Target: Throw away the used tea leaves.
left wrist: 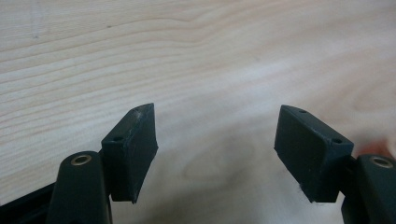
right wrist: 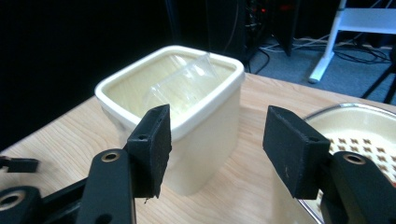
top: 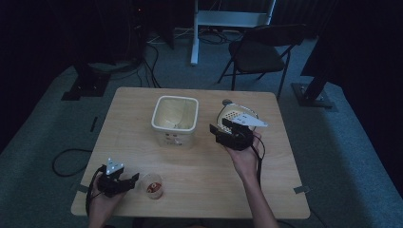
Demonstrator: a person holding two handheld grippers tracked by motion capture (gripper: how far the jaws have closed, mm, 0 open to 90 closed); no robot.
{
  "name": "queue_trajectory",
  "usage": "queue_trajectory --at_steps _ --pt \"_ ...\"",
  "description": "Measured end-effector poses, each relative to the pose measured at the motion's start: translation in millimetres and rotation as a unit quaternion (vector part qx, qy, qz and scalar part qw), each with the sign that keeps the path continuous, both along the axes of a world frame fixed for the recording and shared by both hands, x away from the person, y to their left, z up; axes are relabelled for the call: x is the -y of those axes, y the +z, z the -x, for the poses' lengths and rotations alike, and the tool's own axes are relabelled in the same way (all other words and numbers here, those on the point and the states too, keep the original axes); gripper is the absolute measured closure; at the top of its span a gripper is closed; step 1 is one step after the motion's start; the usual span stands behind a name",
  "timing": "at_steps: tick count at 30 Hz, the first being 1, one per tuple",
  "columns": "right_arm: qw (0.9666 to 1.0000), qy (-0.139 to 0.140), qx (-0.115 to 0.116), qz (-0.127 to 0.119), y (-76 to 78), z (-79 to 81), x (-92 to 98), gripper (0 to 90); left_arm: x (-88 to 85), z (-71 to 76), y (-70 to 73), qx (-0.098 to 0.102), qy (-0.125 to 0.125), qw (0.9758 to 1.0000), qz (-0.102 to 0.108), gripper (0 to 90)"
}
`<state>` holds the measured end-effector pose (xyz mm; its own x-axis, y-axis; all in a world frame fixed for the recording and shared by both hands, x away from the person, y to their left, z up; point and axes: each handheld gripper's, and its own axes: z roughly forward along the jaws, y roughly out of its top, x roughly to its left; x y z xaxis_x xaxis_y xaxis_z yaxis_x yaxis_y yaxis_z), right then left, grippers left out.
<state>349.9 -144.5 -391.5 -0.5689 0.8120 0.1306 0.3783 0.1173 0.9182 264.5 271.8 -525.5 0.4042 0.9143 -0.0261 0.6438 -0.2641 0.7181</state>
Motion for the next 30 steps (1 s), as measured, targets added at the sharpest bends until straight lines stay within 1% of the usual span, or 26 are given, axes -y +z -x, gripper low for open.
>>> queue_trajectory --at_steps 1,3,5,6,7,9,10,12,16,17,19,20,21,23,24,25,27,28,29,30 --pt "1.0000 -0.002 -0.001 0.004 -1.3 0.8 0.9 41.5 -1.9 3.9 0.0 0.000 -0.009 1.0000 -0.002 30.7" --pt "1.0000 -0.003 0.000 0.007 -3.5 1.8 2.7 41.3 -6.1 12.4 -0.6 0.000 -0.030 0.9995 0.000 30.2" --pt "1.0000 -0.006 0.000 0.008 -4.5 2.8 3.3 41.1 -7.9 20.5 -2.7 -0.002 -0.055 0.9985 -0.001 30.2" --pt "0.9999 -0.006 0.002 0.008 -5.1 3.3 3.5 41.1 -7.1 25.5 -4.4 -0.006 -0.072 0.9974 -0.007 30.2" --pt "1.0000 -0.005 0.001 0.008 -5.8 3.7 3.4 41.2 -5.8 28.5 -5.4 -0.007 -0.083 0.9965 -0.009 30.2" --pt "0.9999 -0.006 0.001 0.010 -6.9 4.6 2.6 41.1 0.0 35.0 -5.7 -0.008 -0.112 0.9934 -0.021 29.2" --pt "0.9999 -0.006 0.002 0.011 -7.5 4.8 2.4 41.1 3.9 37.7 -4.6 -0.008 -0.129 0.9914 -0.021 28.6" --pt "0.9999 -0.006 0.000 0.009 -8.7 5.1 1.5 41.2 9.7 39.7 -3.4 -0.008 -0.144 0.9894 -0.019 28.3" --pt "0.9999 0.000 0.002 0.012 -10.7 8.3 0.9 41.2 22.2 36.6 -4.5 -0.005 -0.164 0.9863 -0.014 28.9" --pt "0.9999 0.003 0.002 0.013 -11.5 9.7 1.1 41.3 24.6 35.3 -4.5 -0.006 -0.169 0.9854 -0.017 29.7" --pt "0.9998 0.008 0.003 0.017 -13.9 13.0 3.3 41.5 28.9 32.4 -3.8 -0.006 -0.179 0.9838 -0.007 33.2" --pt "0.9998 0.011 -0.002 0.014 -15.3 14.4 4.9 42.0 30.6 30.8 -3.2 -0.007 -0.184 0.9829 -0.004 33.8" --pt "0.9998 0.014 -0.003 0.013 -17.3 15.8 7.0 42.5 32.2 29.8 -2.9 -0.006 -0.186 0.9826 -0.001 35.1" --pt "0.9997 0.014 -0.002 0.018 -20.9 19.1 9.7 42.9 36.4 26.5 -2.4 -0.004 -0.193 0.9813 0.003 36.0" --pt "0.9996 0.016 -0.001 0.022 -23.3 21.1 11.1 43.1 39.0 24.4 -2.2 -0.005 -0.200 0.9798 0.003 37.4" --pt "0.9995 0.018 0.000 0.026 -26.7 23.5 12.5 43.1 41.1 23.0 -2.6 -0.004 -0.203 0.9791 0.003 38.7" --pt "0.9992 0.019 0.006 0.034 -32.8 27.8 14.5 43.1 47.0 19.1 -3.7 -0.006 -0.213 0.9770 -0.001 39.9" --pt "0.9992 0.019 0.008 0.035 -35.4 29.0 15.4 43.2 50.5 17.6 -4.1 -0.005 -0.218 0.9758 0.001 40.3" --pt "0.9990 0.021 0.016 0.037 -39.4 30.7 16.6 43.1 54.0 15.9 -3.9 -0.004 -0.223 0.9747 0.001 40.8" --pt "0.9989 0.020 0.019 0.039 -43.2 32.2 17.8 43.2 57.8 14.0 -3.6 -0.003 -0.229 0.9733 0.001 41.3"
